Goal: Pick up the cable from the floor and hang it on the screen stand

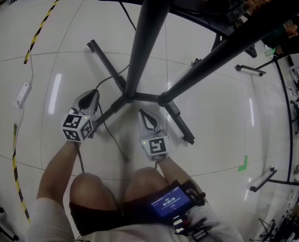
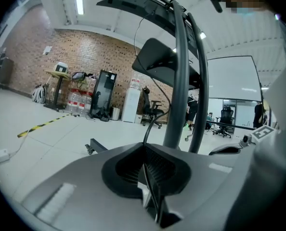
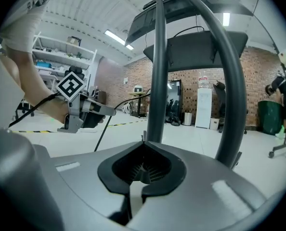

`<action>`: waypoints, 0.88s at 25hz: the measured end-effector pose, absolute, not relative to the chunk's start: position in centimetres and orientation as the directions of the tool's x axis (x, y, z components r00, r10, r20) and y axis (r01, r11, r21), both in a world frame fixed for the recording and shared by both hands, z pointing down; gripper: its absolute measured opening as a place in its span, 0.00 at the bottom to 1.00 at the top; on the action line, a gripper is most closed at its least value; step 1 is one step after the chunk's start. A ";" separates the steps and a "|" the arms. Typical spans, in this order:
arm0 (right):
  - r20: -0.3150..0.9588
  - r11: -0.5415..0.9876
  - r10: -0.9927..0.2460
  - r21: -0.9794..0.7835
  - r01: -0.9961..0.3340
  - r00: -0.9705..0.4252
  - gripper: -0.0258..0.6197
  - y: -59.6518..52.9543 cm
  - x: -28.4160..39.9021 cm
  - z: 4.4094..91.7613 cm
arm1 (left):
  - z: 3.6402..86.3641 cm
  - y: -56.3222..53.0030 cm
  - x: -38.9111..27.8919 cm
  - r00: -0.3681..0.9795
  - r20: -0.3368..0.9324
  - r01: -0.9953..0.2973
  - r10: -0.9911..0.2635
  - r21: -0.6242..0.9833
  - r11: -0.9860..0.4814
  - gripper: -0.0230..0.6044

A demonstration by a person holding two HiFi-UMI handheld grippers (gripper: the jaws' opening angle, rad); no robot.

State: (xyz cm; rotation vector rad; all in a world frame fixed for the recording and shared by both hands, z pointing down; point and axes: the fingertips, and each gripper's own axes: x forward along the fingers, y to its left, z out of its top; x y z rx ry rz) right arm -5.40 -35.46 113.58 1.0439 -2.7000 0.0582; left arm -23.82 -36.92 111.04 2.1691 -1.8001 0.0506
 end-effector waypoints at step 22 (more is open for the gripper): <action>0.140 0.760 -0.640 0.259 -0.596 -0.756 0.06 -38.2 -9.2 102.7 | 98.7 -33.9 -30.1 0.080 0.074 -0.989 -0.994 0.129 -0.070 0.06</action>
